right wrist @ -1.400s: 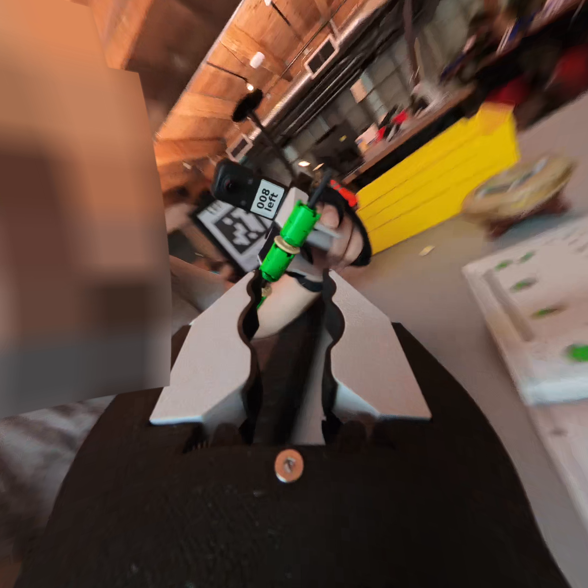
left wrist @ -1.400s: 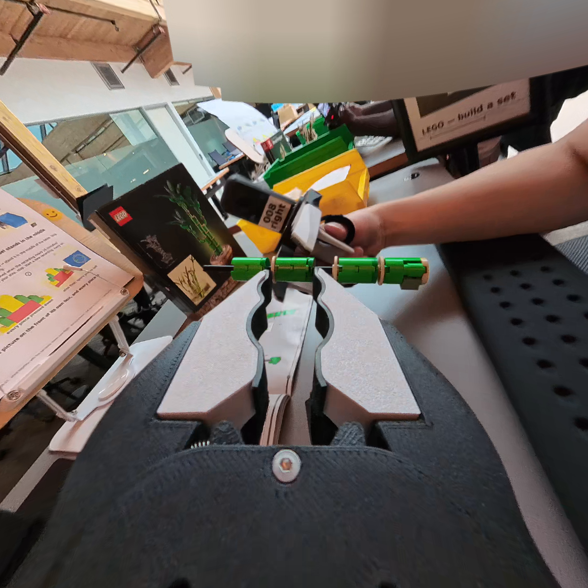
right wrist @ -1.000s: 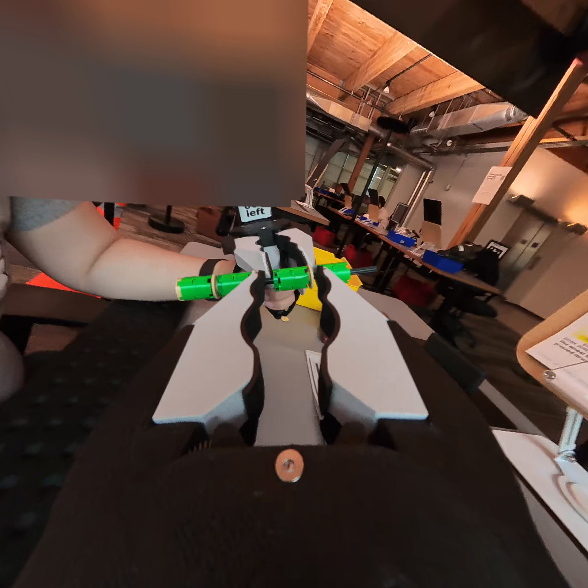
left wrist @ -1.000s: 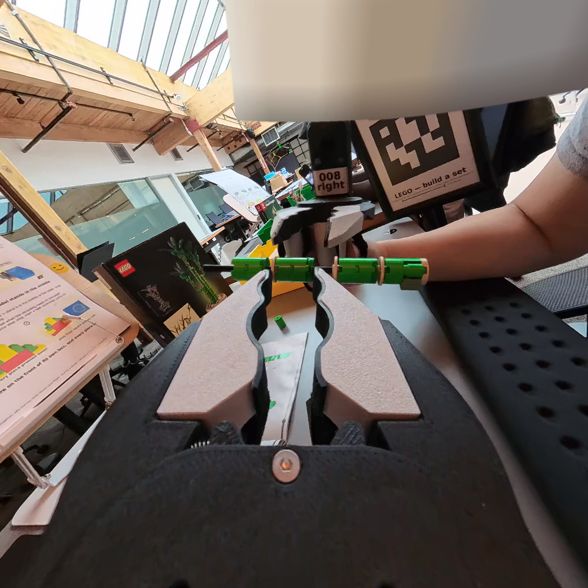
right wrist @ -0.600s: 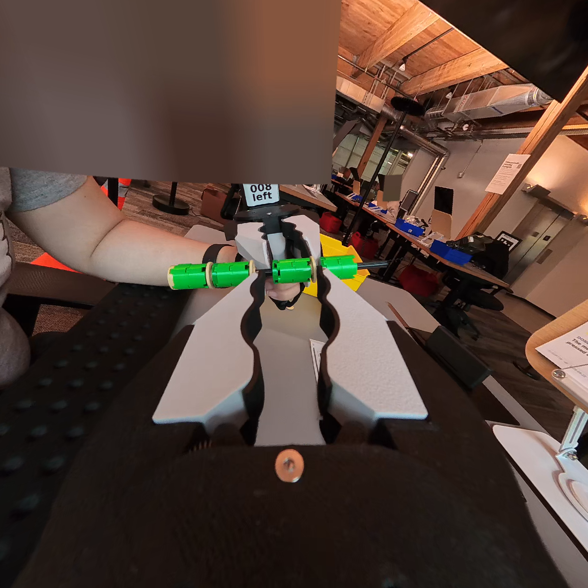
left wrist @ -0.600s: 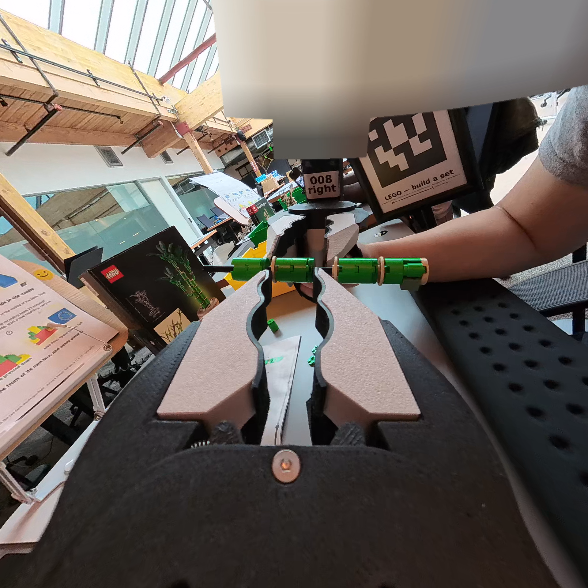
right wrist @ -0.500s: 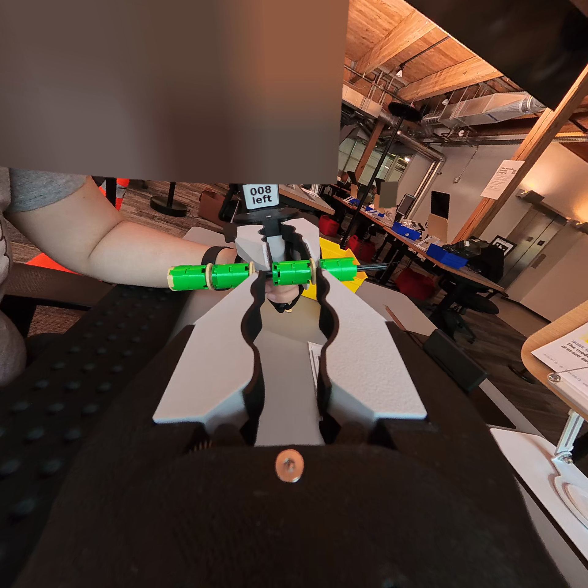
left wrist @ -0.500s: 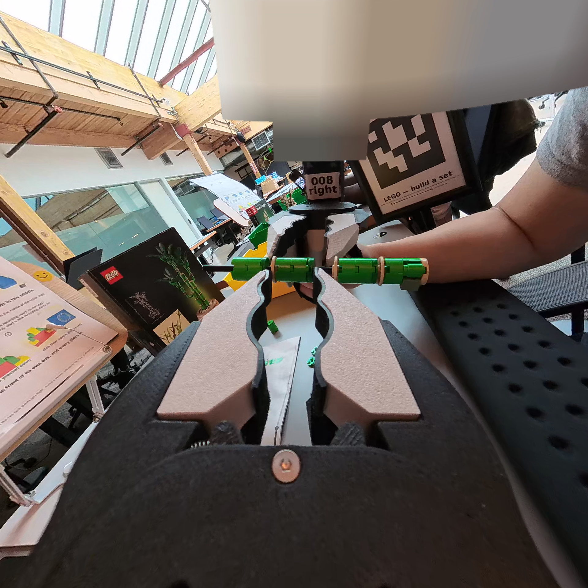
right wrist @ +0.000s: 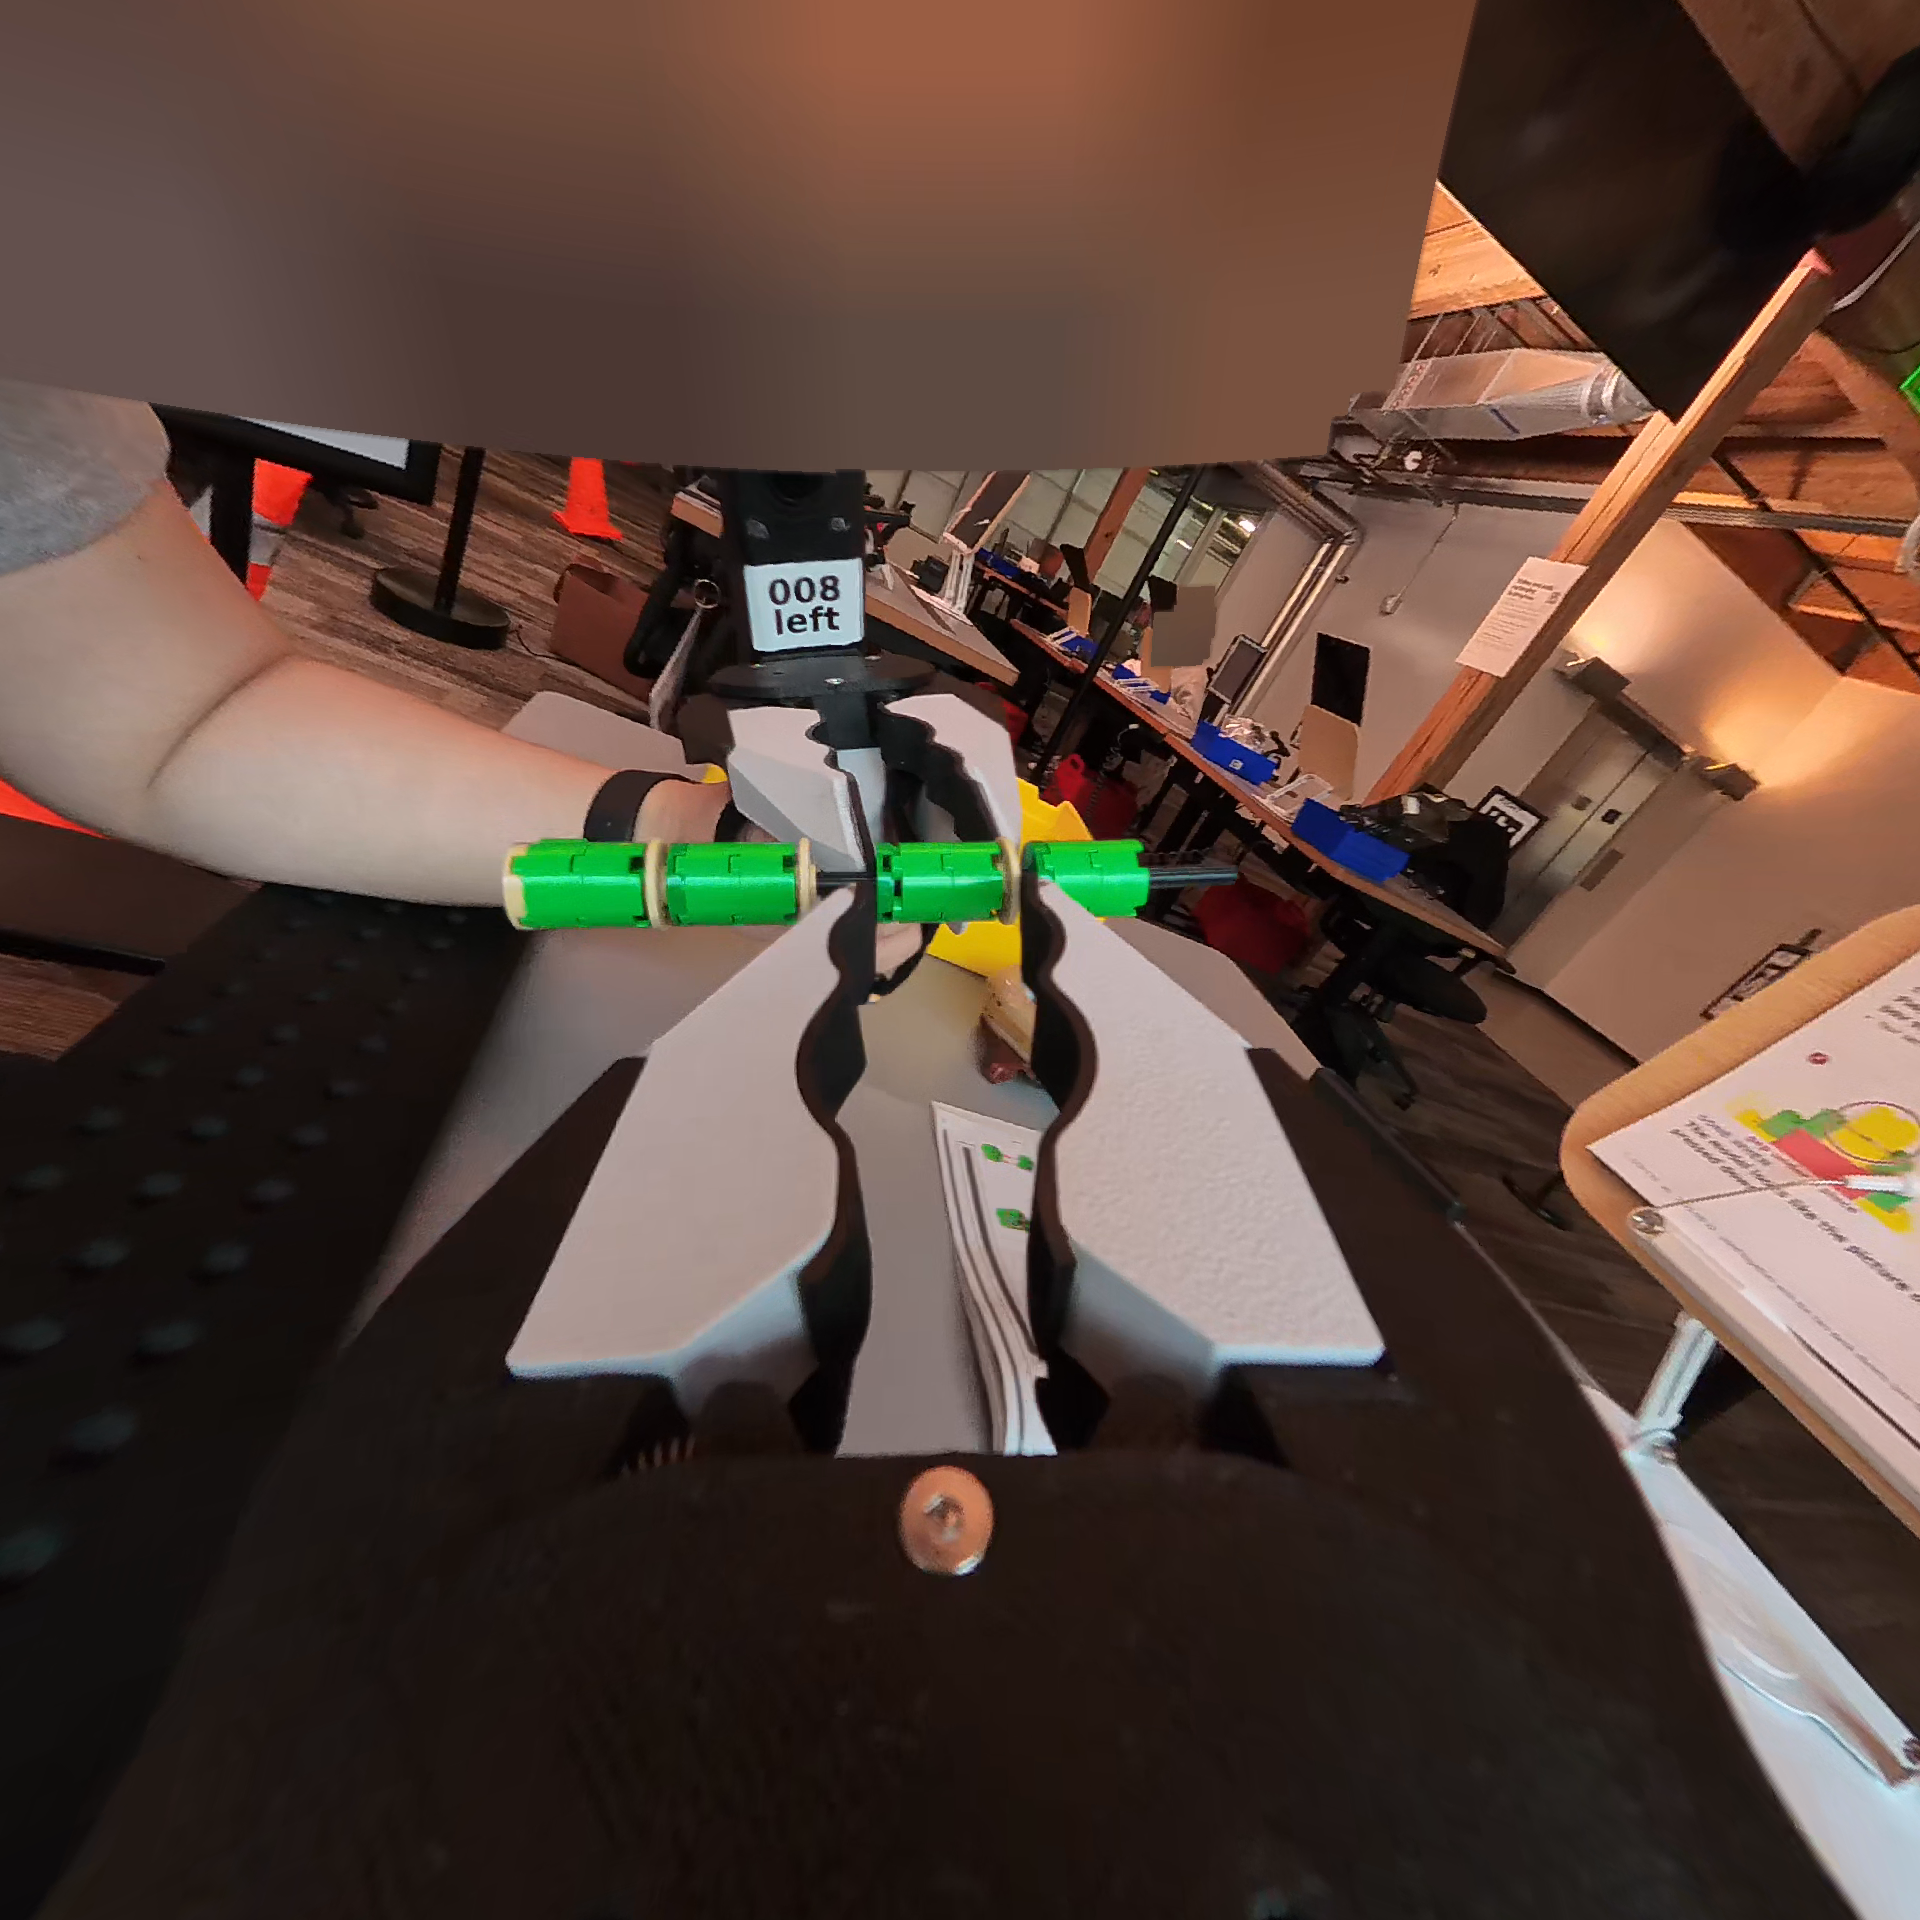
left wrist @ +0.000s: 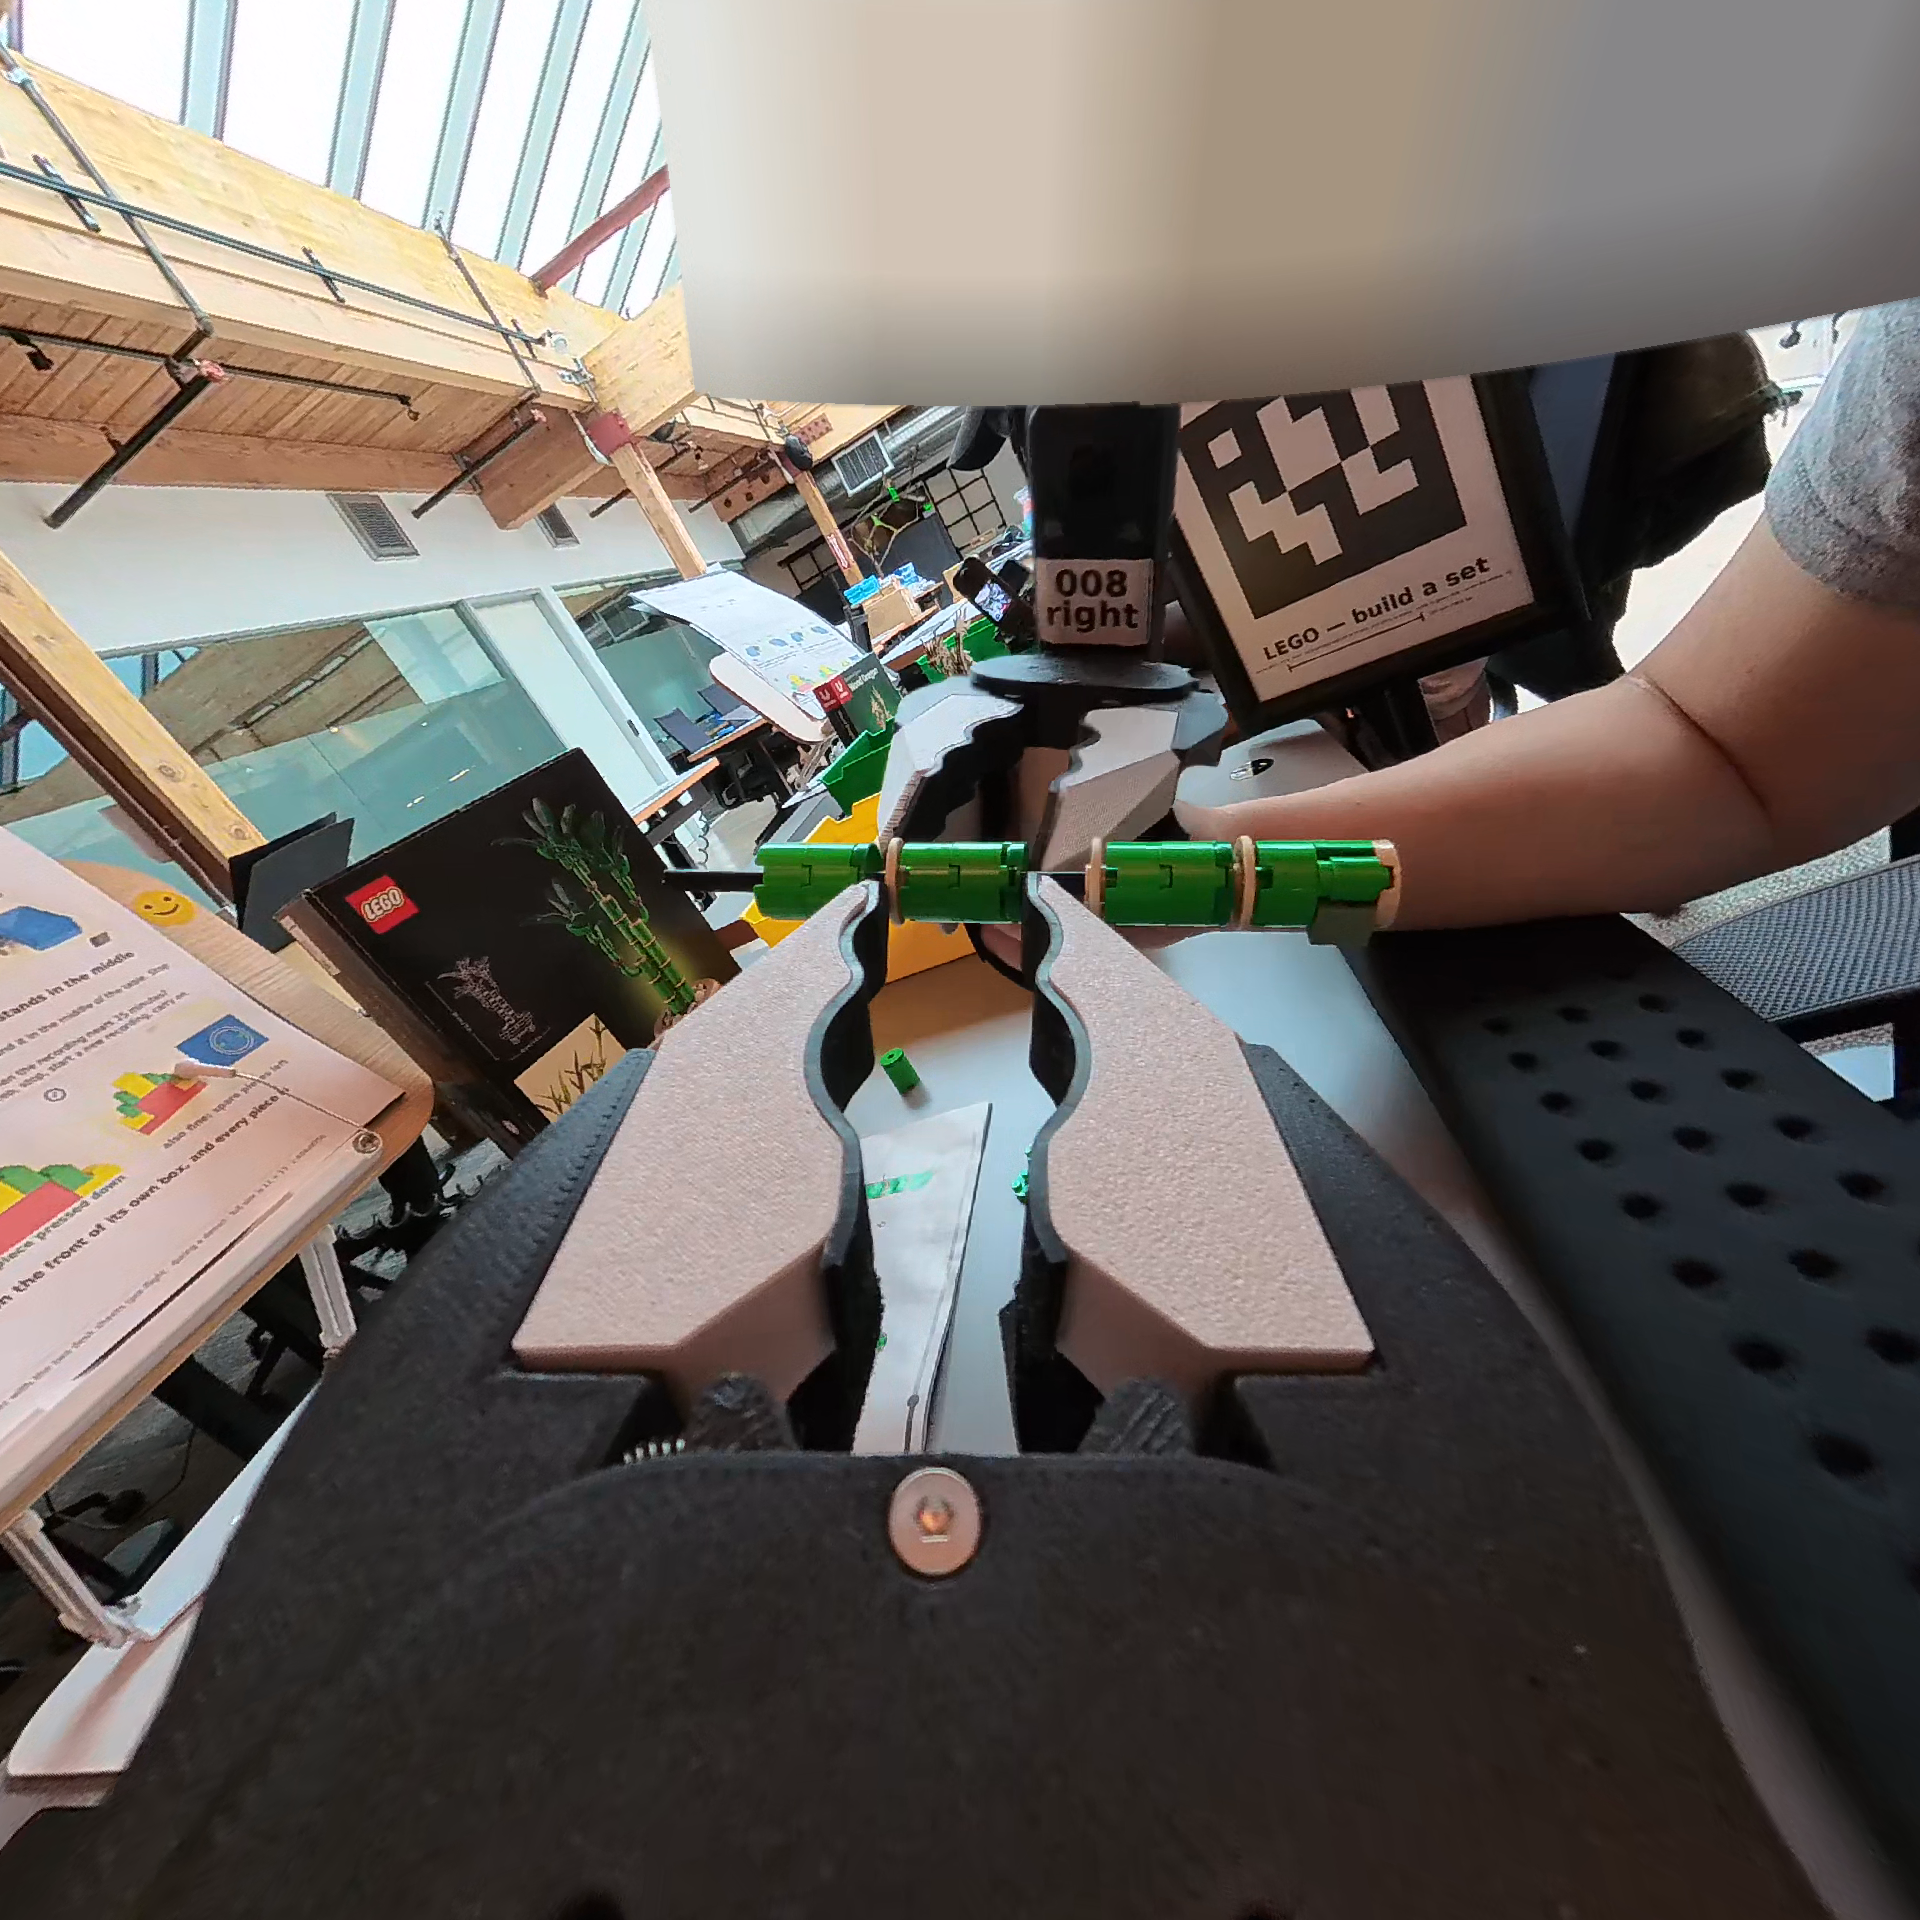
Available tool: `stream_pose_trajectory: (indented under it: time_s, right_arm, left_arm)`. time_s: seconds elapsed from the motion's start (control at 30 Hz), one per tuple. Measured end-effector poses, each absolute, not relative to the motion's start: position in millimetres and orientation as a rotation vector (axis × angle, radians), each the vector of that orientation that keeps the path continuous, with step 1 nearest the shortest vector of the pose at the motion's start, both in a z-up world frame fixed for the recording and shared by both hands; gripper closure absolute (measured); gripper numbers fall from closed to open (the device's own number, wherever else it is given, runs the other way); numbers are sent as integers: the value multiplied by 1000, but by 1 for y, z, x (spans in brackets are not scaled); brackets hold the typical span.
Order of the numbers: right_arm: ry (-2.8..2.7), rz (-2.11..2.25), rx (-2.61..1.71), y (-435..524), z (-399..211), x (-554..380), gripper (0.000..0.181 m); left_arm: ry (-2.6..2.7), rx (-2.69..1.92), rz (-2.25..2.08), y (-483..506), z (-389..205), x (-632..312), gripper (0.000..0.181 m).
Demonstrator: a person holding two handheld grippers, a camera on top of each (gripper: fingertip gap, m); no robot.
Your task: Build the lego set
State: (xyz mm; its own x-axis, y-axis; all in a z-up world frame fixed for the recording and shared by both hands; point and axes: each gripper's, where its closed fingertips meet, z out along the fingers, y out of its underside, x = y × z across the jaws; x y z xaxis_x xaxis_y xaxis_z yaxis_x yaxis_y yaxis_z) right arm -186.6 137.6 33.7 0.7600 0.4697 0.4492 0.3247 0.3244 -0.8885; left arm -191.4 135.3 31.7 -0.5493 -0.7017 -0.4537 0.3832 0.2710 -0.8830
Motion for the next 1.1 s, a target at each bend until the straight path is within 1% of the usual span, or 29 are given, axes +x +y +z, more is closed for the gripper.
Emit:
stream_pose_trajectory:
  time_s: [0.9, 1.1]
  right_arm:
    - [-703, 132, -1248, 138, 36, -187, 158]
    - [-718, 157, -1270, 141, 28, -185, 157]
  left_arm:
    - [1613, -338, -1473, 136, 34, -190, 160]
    - [1669, -359, -1441, 138, 25, -188, 160]
